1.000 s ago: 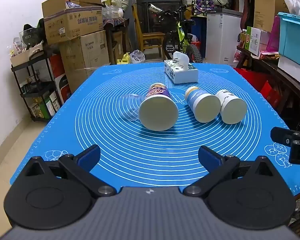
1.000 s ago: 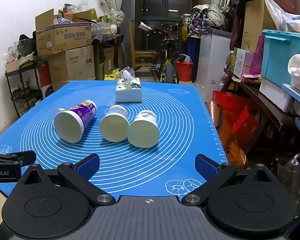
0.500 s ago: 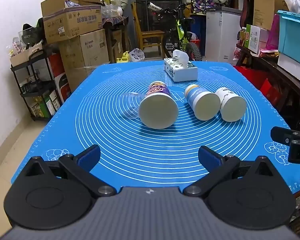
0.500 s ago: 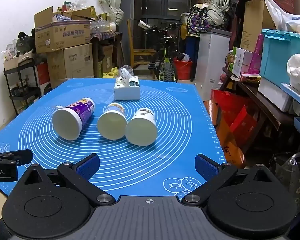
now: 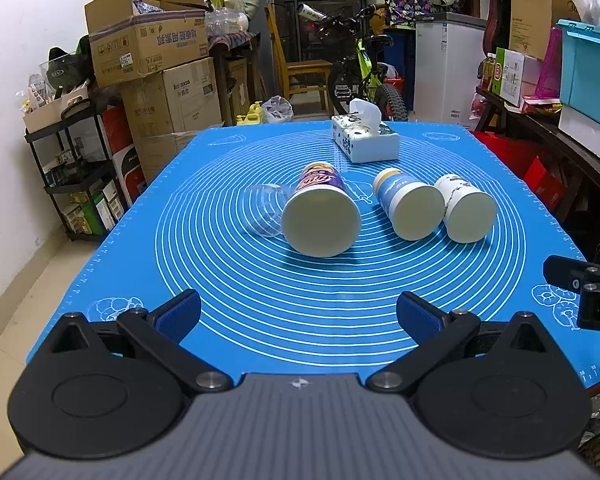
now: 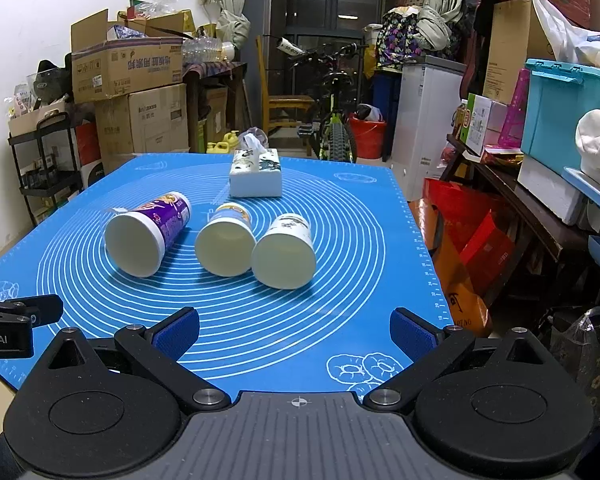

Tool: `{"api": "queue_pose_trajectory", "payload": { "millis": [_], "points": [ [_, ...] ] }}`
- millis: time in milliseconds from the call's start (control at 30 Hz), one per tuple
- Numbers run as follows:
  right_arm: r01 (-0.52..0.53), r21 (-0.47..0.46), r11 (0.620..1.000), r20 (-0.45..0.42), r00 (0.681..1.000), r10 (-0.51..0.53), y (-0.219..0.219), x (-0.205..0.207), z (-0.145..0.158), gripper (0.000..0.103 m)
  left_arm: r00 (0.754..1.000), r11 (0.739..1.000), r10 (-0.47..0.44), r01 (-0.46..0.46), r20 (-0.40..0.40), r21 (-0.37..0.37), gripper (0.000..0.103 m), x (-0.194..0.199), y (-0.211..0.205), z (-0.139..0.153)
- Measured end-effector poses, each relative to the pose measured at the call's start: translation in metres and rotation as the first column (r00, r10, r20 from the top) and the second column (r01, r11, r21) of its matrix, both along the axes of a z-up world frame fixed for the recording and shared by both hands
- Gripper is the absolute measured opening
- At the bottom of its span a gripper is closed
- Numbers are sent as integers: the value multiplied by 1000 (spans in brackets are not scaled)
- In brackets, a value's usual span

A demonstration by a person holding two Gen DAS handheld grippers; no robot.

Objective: Flip cup upside down

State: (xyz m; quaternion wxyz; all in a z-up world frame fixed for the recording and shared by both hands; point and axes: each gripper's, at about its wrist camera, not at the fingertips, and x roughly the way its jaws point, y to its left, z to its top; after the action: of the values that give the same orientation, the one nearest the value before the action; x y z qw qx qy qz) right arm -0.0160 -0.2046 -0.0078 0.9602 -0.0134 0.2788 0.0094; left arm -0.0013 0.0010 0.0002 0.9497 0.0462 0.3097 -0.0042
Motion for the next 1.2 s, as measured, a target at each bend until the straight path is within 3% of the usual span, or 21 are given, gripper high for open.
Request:
{"api": "queue_pose_trajectory", "payload": {
  "millis": [1200],
  "points": [
    [0,-10,1000,-12,1000,0,0,-4,-2,100,1000,1000,-4,4,-2,12,103,-4,-1,0]
  ]
}}
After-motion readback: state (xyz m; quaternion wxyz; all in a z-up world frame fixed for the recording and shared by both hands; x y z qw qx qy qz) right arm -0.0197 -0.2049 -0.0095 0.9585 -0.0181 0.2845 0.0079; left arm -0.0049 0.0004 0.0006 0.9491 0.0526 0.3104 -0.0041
